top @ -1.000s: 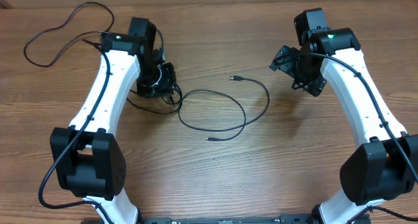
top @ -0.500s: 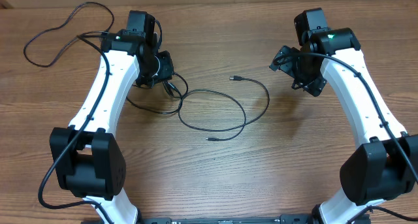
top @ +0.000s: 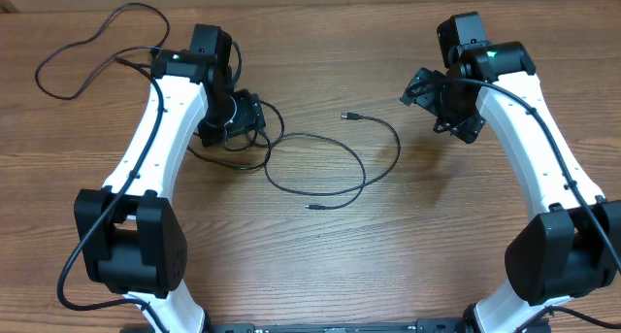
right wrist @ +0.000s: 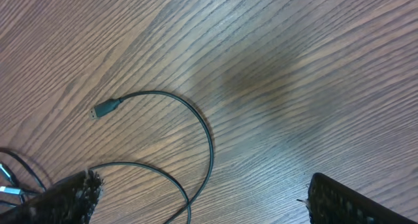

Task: Untangle cables

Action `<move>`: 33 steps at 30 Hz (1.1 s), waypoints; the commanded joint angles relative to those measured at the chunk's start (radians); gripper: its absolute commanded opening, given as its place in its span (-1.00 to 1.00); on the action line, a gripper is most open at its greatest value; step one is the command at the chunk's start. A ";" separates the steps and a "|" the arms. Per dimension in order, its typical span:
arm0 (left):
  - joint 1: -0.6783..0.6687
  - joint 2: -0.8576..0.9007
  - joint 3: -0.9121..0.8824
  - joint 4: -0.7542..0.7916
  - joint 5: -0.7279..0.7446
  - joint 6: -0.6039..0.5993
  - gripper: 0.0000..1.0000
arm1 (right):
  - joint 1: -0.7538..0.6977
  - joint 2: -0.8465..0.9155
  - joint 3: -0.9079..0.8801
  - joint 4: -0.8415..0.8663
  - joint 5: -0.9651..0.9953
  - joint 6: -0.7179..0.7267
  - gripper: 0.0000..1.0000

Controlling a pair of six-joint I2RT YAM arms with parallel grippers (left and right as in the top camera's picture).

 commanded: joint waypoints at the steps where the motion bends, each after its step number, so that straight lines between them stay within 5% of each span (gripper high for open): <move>1: 0.002 -0.006 -0.074 -0.009 -0.004 -0.006 0.52 | -0.002 -0.001 -0.002 0.002 -0.002 -0.005 1.00; 17: -0.003 -0.006 -0.256 0.396 0.065 0.079 0.25 | -0.003 -0.001 -0.002 0.002 -0.002 -0.005 1.00; 22: -0.028 -0.006 -0.257 0.465 0.052 0.078 0.38 | -0.002 -0.001 -0.002 0.002 -0.002 -0.005 1.00; 24: -0.049 -0.006 -0.257 0.494 -0.003 0.076 0.67 | -0.002 -0.001 -0.002 0.002 -0.002 -0.005 1.00; 29: -0.066 -0.006 -0.257 0.502 -0.162 -0.048 0.52 | -0.002 -0.001 -0.002 0.002 -0.002 -0.005 1.00; 33: -0.066 -0.006 -0.257 0.505 -0.249 -0.113 0.61 | -0.003 -0.001 -0.002 0.002 -0.002 -0.005 1.00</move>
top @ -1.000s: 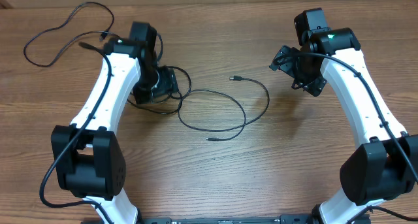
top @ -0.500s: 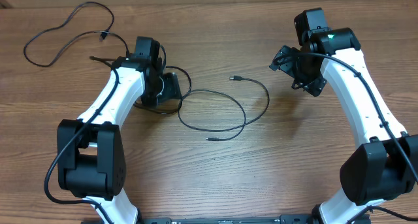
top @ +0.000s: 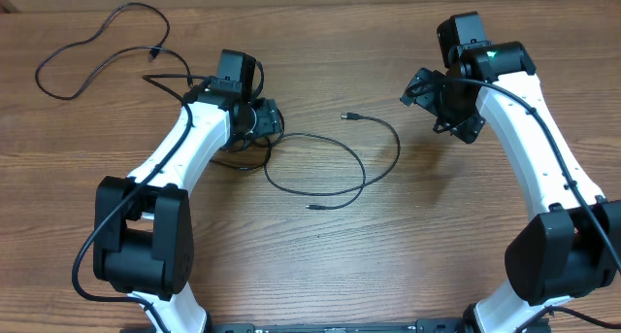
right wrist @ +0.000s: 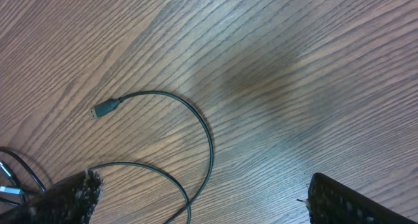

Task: Untangle cables

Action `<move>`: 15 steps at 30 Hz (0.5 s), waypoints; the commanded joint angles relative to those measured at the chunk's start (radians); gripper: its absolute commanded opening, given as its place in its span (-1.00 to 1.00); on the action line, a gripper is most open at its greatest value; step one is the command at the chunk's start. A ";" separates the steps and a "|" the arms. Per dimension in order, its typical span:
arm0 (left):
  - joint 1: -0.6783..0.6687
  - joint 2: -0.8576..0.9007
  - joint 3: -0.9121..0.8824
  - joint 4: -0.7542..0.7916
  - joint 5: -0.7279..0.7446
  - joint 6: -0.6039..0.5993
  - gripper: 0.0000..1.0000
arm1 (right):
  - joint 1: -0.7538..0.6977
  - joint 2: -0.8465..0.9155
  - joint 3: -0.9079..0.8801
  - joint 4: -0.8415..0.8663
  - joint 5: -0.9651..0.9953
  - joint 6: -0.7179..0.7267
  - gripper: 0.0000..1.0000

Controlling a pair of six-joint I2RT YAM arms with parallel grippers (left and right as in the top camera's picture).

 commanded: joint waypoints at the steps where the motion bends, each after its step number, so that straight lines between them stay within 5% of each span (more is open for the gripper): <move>1: 0.003 -0.006 -0.002 0.005 -0.146 -0.100 0.62 | -0.003 -0.001 -0.002 0.002 -0.002 -0.005 1.00; 15: -0.006 0.079 -0.002 0.034 -0.082 -0.175 0.71 | -0.003 -0.001 -0.002 0.002 -0.002 -0.005 1.00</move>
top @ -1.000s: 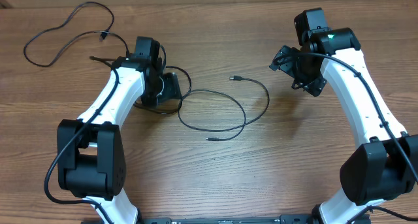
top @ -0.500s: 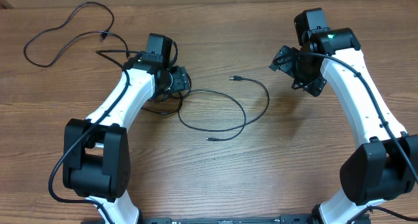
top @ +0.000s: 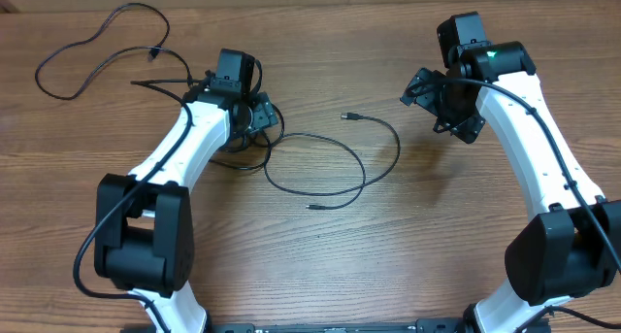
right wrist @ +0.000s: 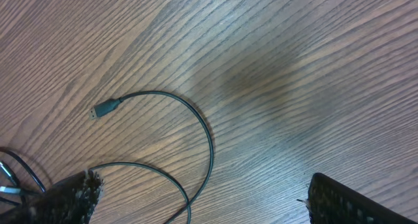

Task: Untangle cables

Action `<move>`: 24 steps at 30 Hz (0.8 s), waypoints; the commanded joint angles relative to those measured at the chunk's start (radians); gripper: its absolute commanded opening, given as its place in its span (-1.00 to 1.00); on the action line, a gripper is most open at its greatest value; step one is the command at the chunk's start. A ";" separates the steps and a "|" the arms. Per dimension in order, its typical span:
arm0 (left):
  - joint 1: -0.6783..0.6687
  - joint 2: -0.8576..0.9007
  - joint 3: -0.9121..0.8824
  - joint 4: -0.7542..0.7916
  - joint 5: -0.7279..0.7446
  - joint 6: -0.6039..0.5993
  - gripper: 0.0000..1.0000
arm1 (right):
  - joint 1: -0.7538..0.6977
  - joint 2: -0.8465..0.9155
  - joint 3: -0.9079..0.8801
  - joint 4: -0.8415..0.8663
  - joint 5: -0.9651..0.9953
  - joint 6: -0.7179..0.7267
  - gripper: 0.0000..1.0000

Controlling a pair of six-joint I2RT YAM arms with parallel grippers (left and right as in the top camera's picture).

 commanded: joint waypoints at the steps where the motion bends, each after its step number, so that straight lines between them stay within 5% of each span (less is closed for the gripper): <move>1: -0.006 0.071 -0.002 0.007 0.006 -0.025 0.70 | -0.003 -0.001 -0.002 0.003 -0.002 -0.004 1.00; 6: -0.006 0.138 -0.002 0.006 0.007 -0.024 0.49 | -0.003 -0.001 -0.002 0.003 -0.002 -0.004 1.00; 11: -0.006 0.169 -0.002 0.005 0.018 -0.024 -0.14 | -0.003 -0.001 -0.002 0.003 -0.002 -0.004 1.00; 14: -0.006 0.169 -0.001 0.006 0.021 -0.024 -0.34 | -0.003 -0.001 -0.002 0.003 -0.002 -0.004 1.00; 17: -0.006 0.169 -0.001 0.003 0.021 -0.024 -0.92 | -0.003 -0.001 -0.002 0.003 -0.002 -0.004 1.00; 24: 0.021 0.094 0.044 -0.066 0.017 -0.043 -0.92 | -0.003 -0.001 -0.002 0.003 -0.002 -0.004 1.00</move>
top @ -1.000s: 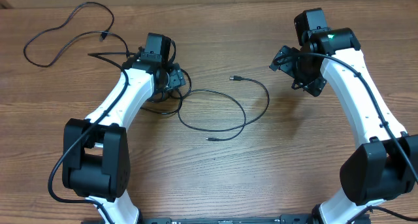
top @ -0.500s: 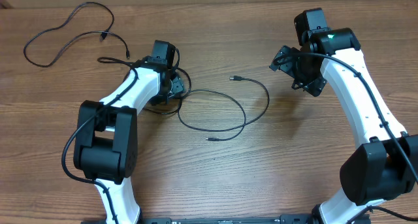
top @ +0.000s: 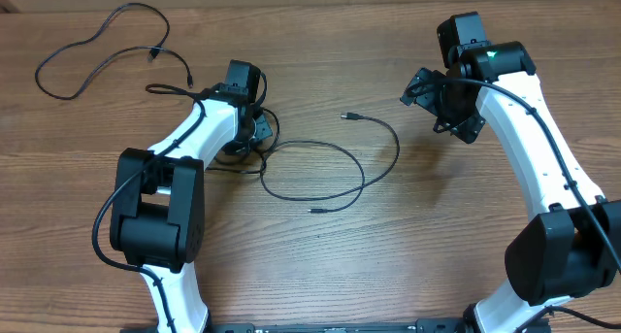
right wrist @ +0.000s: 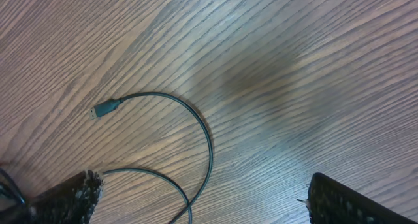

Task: Untangle cables

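Note:
A thin dark cable (top: 393, 139) runs from a small plug (top: 347, 116) in a wide loop across the table's middle to a tangle (top: 254, 150) under my left arm. Its other end (top: 315, 211) lies loose. In the right wrist view the same cable (right wrist: 208, 142) and plug (right wrist: 104, 109) show. My left gripper (top: 249, 124) sits low on the tangle; its jaws are hidden by the wrist. My right gripper (top: 434, 98) hangs open over bare wood right of the loop, fingertips (right wrist: 72, 196) wide apart.
A second black cable (top: 92, 44) lies in loose curves at the far left corner, its plug (top: 152, 53) pointing inward. Another strand (top: 170, 86) stretches from the left gripper toward it. The wooden table (top: 466, 236) extends to the front and right.
My left arm has swung further in, its gripper a little right and lower on the tangle. The big loop shifted slightly left and toward the front. My right arm has stayed put.
My left gripper was first on the tangle's left side with the arm stretched outward. It then stood further back and right over the tangle, and the strand toward the far-left cable drew taut. Now the loop has shifted a little. My right gripper stayed open and still.

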Action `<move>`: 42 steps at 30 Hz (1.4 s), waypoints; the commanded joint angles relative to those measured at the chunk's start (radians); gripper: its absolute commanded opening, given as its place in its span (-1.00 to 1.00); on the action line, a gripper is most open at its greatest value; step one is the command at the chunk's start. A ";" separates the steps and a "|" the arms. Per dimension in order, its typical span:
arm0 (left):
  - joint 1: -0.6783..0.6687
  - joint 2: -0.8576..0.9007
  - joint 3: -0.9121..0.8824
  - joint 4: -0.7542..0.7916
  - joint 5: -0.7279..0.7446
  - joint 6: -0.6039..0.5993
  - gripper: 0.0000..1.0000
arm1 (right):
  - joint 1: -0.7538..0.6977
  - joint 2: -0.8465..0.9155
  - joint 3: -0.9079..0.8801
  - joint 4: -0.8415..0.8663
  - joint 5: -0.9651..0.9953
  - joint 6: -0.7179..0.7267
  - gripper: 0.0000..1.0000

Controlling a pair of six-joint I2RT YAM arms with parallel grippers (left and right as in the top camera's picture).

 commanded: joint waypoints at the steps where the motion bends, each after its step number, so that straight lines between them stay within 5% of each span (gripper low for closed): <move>1: 0.027 -0.054 0.045 -0.052 0.008 -0.039 -0.91 | -0.003 -0.001 -0.002 0.002 -0.002 -0.004 1.00; 7: 0.114 -0.235 0.120 -0.140 0.009 -0.130 -0.92 | -0.003 -0.001 -0.002 0.002 -0.002 -0.004 1.00; 14: 0.304 -0.523 0.130 -0.121 0.008 -0.129 -0.92 | -0.003 -0.001 -0.002 0.002 -0.002 -0.004 1.00; 22: 0.457 -0.664 0.130 -0.141 0.119 -0.059 -0.91 | -0.003 -0.001 -0.002 0.002 -0.002 -0.004 1.00; 32: 0.394 -0.645 0.129 -0.272 0.422 -0.024 -0.91 | -0.003 -0.001 -0.002 0.002 -0.002 -0.004 1.00; 42: 0.083 -0.569 0.129 -0.286 0.631 -0.023 -0.92 | -0.003 -0.001 -0.002 0.002 -0.002 -0.004 1.00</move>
